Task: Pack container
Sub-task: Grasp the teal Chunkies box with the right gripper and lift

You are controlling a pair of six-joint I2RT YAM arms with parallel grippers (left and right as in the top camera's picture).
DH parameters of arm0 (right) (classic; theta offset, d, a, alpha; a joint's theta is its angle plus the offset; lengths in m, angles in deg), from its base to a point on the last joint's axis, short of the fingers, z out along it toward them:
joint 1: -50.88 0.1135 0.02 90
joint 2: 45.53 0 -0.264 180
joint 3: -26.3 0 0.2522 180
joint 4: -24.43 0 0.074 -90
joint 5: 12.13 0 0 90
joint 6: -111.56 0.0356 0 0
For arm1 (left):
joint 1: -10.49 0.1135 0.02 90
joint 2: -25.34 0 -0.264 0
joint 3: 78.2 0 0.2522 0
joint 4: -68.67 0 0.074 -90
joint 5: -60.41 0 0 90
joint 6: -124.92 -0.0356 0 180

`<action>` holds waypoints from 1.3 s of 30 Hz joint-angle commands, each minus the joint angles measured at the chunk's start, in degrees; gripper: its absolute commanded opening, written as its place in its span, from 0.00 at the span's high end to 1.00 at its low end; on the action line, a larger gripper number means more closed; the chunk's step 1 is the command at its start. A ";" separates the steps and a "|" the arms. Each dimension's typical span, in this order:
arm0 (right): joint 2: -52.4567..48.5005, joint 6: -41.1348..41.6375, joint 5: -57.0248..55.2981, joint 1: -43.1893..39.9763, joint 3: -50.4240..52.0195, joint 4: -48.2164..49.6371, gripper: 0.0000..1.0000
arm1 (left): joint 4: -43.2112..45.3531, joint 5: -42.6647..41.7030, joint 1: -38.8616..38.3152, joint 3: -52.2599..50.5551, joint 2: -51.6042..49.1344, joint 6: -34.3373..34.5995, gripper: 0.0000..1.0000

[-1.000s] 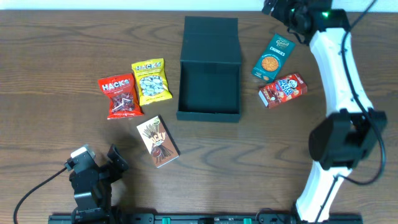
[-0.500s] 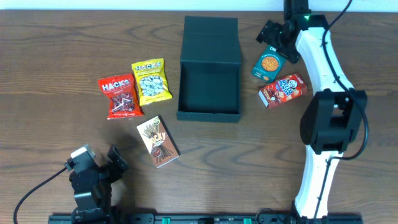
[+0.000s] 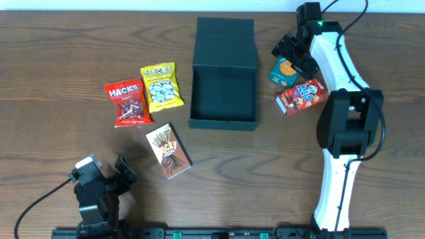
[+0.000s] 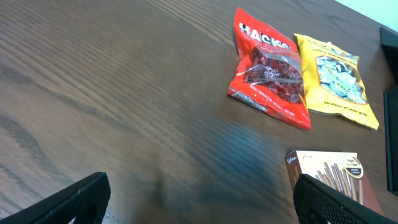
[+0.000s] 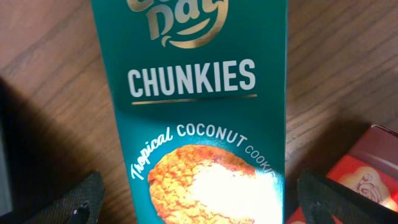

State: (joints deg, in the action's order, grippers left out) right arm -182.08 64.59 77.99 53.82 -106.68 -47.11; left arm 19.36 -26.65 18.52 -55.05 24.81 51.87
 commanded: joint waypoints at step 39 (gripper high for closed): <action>-2.60 -3.02 -2.47 0.31 -0.94 2.75 0.14 | 0.07 -0.02 -0.28 -0.55 0.28 0.66 0.05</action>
State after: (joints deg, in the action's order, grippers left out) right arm -184.26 62.90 76.78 53.76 -106.68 -44.31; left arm 19.36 -26.65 18.52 -55.05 24.81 51.89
